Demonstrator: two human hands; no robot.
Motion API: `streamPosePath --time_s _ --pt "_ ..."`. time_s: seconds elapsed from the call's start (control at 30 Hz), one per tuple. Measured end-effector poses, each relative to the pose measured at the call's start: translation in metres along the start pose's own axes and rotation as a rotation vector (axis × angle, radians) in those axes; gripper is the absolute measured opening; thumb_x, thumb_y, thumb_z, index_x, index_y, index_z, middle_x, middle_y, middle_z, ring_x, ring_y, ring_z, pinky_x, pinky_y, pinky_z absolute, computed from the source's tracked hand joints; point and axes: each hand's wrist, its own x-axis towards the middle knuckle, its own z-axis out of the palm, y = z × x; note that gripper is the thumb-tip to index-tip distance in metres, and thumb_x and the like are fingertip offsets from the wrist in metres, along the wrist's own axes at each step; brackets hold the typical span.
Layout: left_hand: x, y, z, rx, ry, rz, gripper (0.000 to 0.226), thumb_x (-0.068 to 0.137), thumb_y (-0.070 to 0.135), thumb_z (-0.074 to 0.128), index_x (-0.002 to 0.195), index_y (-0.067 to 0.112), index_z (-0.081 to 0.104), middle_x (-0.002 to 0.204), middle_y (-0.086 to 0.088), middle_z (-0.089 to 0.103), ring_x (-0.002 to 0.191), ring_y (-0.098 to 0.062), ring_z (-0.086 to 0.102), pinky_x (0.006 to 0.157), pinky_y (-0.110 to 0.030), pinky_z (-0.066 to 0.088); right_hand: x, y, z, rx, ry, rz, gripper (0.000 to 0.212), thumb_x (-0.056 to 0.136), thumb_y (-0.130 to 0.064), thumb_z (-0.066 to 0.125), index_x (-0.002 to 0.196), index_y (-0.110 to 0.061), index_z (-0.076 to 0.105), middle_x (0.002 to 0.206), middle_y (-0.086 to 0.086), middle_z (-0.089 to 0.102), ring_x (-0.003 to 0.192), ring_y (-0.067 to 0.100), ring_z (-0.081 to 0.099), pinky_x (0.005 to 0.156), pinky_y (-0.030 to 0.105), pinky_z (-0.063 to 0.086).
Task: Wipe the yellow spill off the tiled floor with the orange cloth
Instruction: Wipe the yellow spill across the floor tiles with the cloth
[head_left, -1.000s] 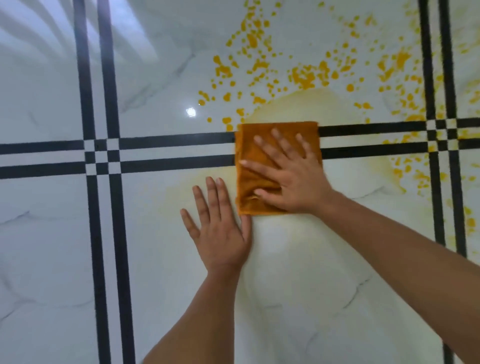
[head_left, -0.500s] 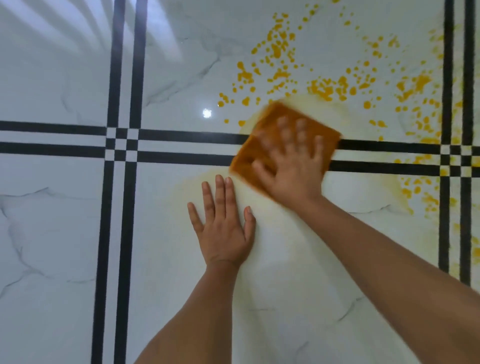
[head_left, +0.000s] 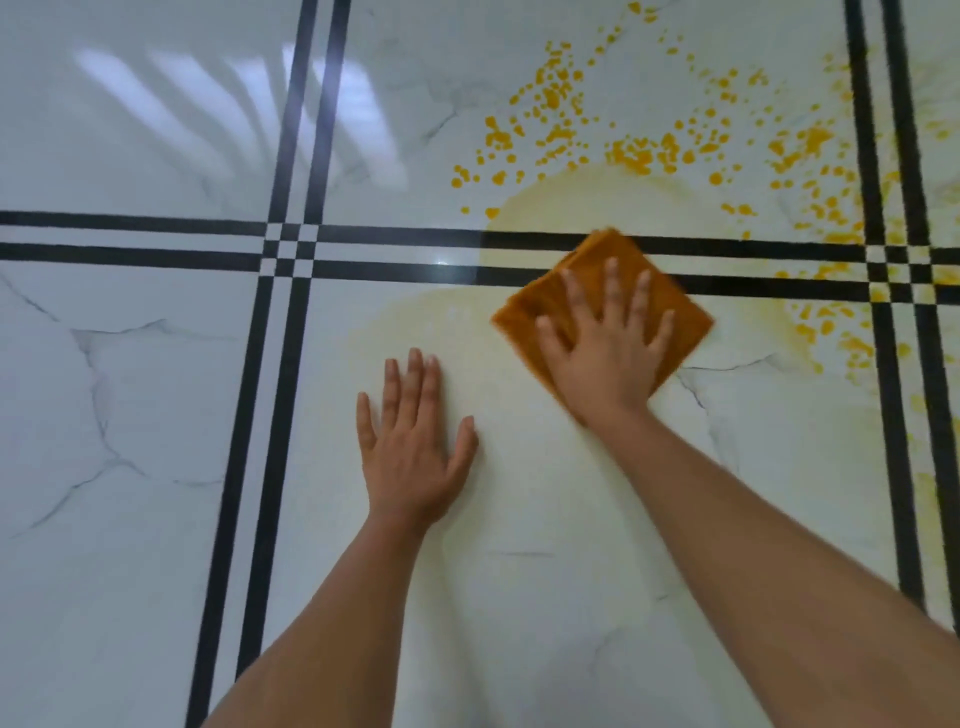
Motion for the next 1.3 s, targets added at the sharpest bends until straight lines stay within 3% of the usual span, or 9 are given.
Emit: streamPosePath --time_s 0.13,0.27,0.43,0.57,0.73,0.87,1.03,1.17,1.3 --pt "0.001 -0.028 -0.009 -0.017 0.04 -0.056 0.073 0.087 0.059 0.009 0.149 0.023 -0.004 0.154 0.008 -0.015 0.141 -0.011 -0.021 0.11 -0.034 -0.022 -0.024 -0.01 0.004 -0.103 -0.163 -0.62 0.057 0.087 -0.065 0.021 0.142 -0.05 0.017 0.159 -0.004 0.006 0.146 0.025 -0.002 0.112 0.054 -0.002" --pt "0.01 -0.04 -0.01 -0.037 0.043 -0.06 0.073 0.086 0.059 0.005 0.149 0.024 -0.006 0.156 0.007 -0.014 0.14 -0.01 -0.022 0.111 -0.037 -0.018 0.022 -0.062 0.008 0.039 -0.036 0.022 0.057 0.09 -0.063 0.028 0.144 -0.046 0.017 0.159 -0.002 0.003 0.145 0.027 -0.005 0.111 0.055 -0.003" --pt "0.015 -0.059 -0.013 -0.02 0.065 -0.073 0.072 0.086 0.058 0.003 0.149 0.024 -0.004 0.155 0.007 -0.014 0.139 -0.01 -0.021 0.111 -0.039 -0.016 0.022 -0.066 0.01 -0.111 -0.16 -0.808 0.062 0.082 -0.067 0.018 0.14 -0.048 0.029 0.157 -0.007 0.014 0.145 0.023 0.006 0.112 0.051 0.003" --pt "0.011 -0.065 -0.014 -0.029 0.047 -0.037 0.07 0.087 0.058 0.005 0.147 0.026 -0.01 0.152 0.011 -0.021 0.139 -0.01 -0.024 0.111 -0.037 -0.019 0.037 -0.06 0.007 -0.052 -0.056 -0.16 0.058 0.088 -0.064 0.026 0.143 -0.047 0.021 0.159 -0.006 0.005 0.145 0.024 -0.002 0.112 0.052 -0.001" --pt "0.011 -0.043 -0.013 -0.078 0.0 0.053 0.071 0.087 0.059 0.005 0.148 0.025 -0.008 0.151 0.009 -0.021 0.14 -0.012 -0.023 0.114 -0.04 -0.014 -0.012 -0.035 0.009 -0.101 -0.11 -0.73 0.06 0.084 -0.064 0.022 0.14 -0.045 0.033 0.156 -0.002 0.022 0.144 0.026 0.013 0.111 0.049 0.003" --pt "-0.003 -0.028 -0.008 -0.084 -0.034 0.053 0.07 0.086 0.058 0.003 0.147 0.026 -0.012 0.152 0.009 -0.021 0.14 -0.012 -0.025 0.112 -0.038 -0.018 -0.004 -0.014 0.006 -0.052 -0.032 -0.05 0.061 0.086 -0.064 0.02 0.144 -0.044 0.021 0.158 -0.002 0.009 0.145 0.028 0.003 0.111 0.055 0.003" --pt "-0.017 -0.007 -0.007 -0.099 -0.043 0.124 0.069 0.086 0.057 0.004 0.147 0.026 -0.009 0.153 0.009 -0.019 0.141 -0.013 -0.021 0.113 -0.038 -0.016 -0.079 0.038 0.008 -0.142 -0.145 -0.615 0.06 0.087 -0.068 0.013 0.143 -0.047 0.014 0.157 -0.001 0.016 0.144 0.026 0.007 0.111 0.054 0.006" --pt "-0.025 0.008 0.005 -0.088 -0.046 0.191 0.068 0.088 0.054 0.01 0.148 0.024 -0.003 0.155 0.007 -0.009 0.142 -0.013 -0.014 0.113 -0.038 -0.012 -0.066 0.034 -0.001 -0.006 0.024 0.235 0.06 0.087 -0.063 0.021 0.144 -0.043 0.022 0.157 0.001 0.015 0.144 0.032 0.007 0.11 0.058 0.007" --pt "-0.027 0.037 0.017 -0.061 -0.027 0.24 0.067 0.09 0.05 0.018 0.149 0.019 0.013 0.156 0.003 0.004 0.143 -0.016 -0.001 0.112 -0.041 -0.008 -0.101 0.075 0.002 -0.124 -0.034 -0.405 0.058 0.085 -0.062 0.029 0.141 -0.046 0.026 0.154 0.001 0.026 0.142 0.029 0.018 0.109 0.053 0.012"
